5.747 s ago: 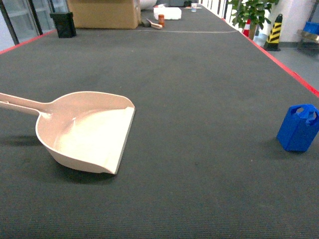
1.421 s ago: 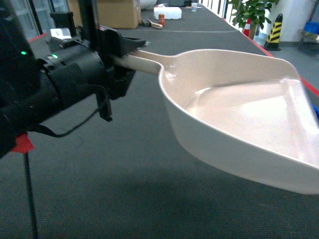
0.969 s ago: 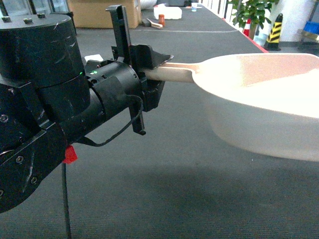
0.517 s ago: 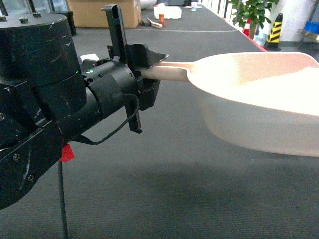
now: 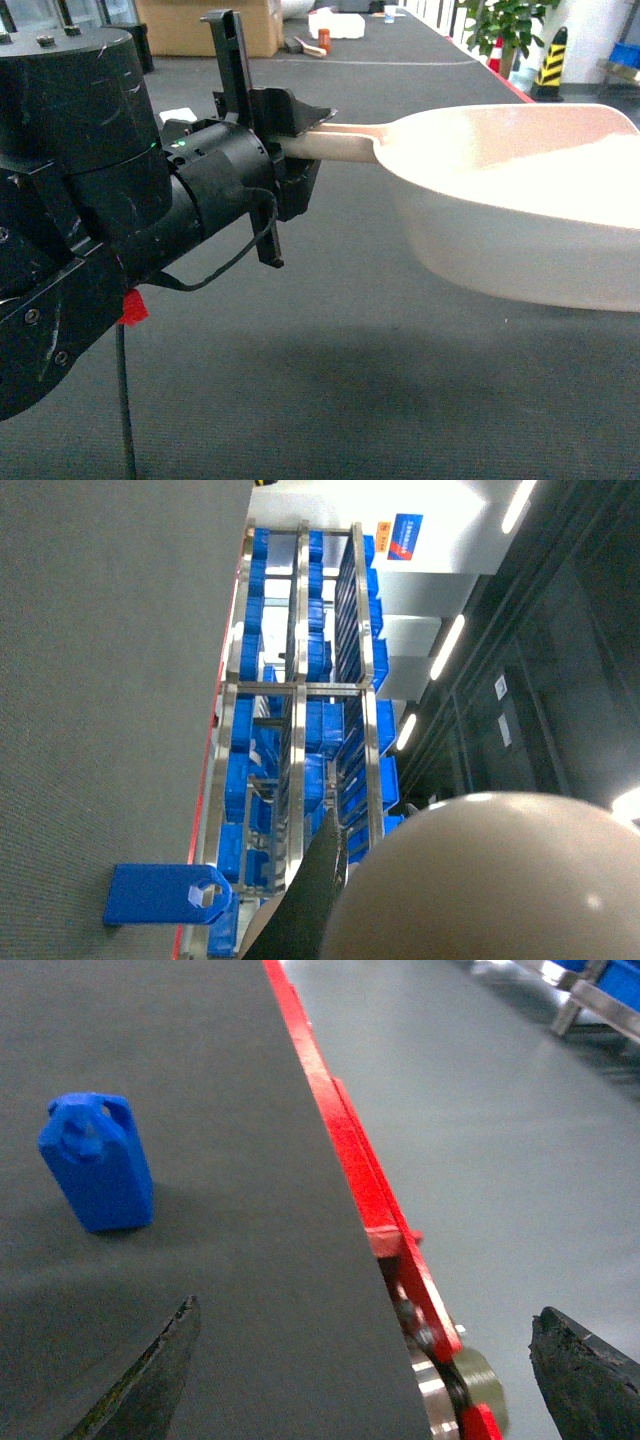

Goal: Place part in tray to right shelf

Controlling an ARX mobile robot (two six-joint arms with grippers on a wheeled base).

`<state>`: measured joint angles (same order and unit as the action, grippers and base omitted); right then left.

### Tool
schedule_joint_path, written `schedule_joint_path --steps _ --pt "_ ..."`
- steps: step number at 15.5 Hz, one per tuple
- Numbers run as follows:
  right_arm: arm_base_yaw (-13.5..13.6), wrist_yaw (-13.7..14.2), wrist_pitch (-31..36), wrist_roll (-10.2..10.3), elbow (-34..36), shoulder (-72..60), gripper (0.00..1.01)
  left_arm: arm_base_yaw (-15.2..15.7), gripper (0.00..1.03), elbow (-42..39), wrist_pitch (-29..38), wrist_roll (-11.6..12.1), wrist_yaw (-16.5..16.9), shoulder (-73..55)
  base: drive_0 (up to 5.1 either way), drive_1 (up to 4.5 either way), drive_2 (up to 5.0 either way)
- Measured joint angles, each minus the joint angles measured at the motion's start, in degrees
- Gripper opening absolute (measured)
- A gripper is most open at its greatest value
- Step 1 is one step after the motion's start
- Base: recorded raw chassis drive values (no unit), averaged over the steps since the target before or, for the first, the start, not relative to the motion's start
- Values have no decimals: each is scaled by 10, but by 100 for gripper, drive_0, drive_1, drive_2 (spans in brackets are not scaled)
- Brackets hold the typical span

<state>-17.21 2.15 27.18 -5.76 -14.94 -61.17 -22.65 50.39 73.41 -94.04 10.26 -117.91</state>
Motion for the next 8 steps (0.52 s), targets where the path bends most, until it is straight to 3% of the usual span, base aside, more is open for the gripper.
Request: schedule_joint_path --steps 2,4,6,8 --pt "5 -42 42 -4 -50 -114 98 0 13 0 -1 0 1 0 0 0 0" --pt "34 -101 46 -5 -121 -254 98 0 13 0 0 0 1 0 0 0 0" --pt "55 -125 47 -3 -180 -338 98 0 13 0 0 0 1 0 0 0 0" --pt "69 -129 47 -3 -222 -385 98 0 13 0 0 0 0 0 0 0 0"
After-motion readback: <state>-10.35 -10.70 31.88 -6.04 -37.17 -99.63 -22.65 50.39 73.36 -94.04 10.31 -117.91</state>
